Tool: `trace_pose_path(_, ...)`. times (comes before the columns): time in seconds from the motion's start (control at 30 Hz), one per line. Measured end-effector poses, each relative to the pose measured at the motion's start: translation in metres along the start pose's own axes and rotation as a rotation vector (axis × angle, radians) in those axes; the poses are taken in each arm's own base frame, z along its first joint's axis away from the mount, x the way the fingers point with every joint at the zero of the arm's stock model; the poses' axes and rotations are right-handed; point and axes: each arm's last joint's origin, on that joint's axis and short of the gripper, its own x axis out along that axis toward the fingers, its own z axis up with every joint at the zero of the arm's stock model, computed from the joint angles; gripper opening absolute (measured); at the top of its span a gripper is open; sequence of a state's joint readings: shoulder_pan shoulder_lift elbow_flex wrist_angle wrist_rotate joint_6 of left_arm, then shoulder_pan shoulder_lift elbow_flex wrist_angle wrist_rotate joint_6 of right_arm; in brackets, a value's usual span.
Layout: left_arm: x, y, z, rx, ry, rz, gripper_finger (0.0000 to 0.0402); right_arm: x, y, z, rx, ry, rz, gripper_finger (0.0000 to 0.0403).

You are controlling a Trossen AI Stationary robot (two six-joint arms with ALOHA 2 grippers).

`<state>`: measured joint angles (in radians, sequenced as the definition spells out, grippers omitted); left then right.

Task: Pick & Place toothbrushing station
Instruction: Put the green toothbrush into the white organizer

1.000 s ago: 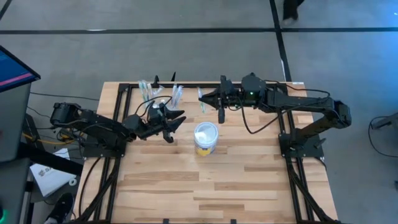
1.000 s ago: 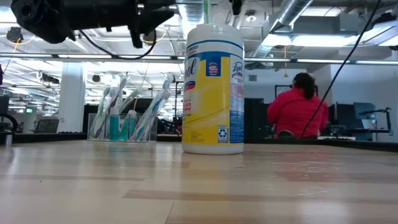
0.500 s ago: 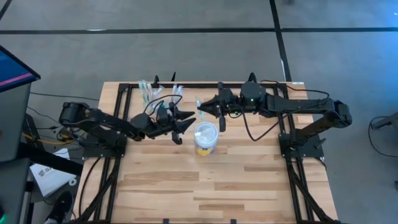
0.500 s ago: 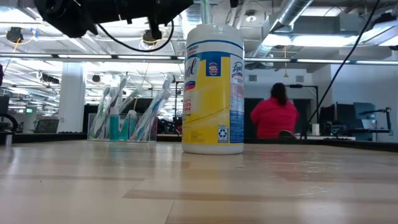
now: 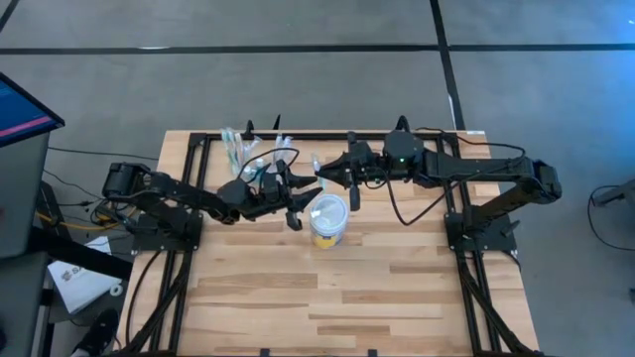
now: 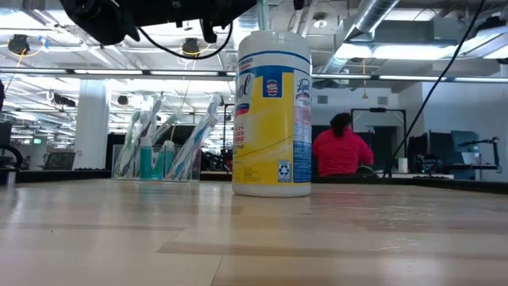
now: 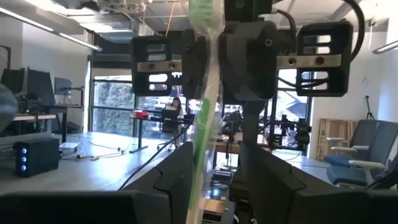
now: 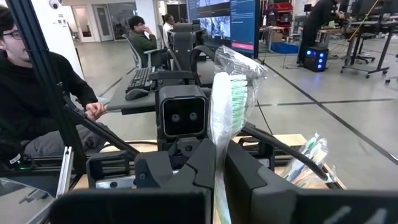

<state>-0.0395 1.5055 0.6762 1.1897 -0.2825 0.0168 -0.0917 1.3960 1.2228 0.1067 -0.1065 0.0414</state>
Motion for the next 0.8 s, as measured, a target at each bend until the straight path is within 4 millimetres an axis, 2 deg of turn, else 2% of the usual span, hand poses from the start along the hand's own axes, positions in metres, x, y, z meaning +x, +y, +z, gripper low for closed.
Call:
trace_pose_path(0.43, 0.001, 0.004, 0.000, 0.016, -0.001, 0.043, 0.0127, 0.000, 0.000, 0.000, 0.000, -0.001, 0.000, 0.0008)
trace_pose_path(0.67, 0.008, 0.006, 0.003, 0.032, -0.013, 0.053, 0.0127, 0.014, -0.002, -0.011, 0.003, 0.022, -0.001, 0.0008)
trace_pose_path(0.8, 0.008, 0.005, 0.002, 0.063, -0.005, 0.052, 0.0127, 0.015, -0.002, -0.014, 0.004, 0.033, -0.002, 0.0008)
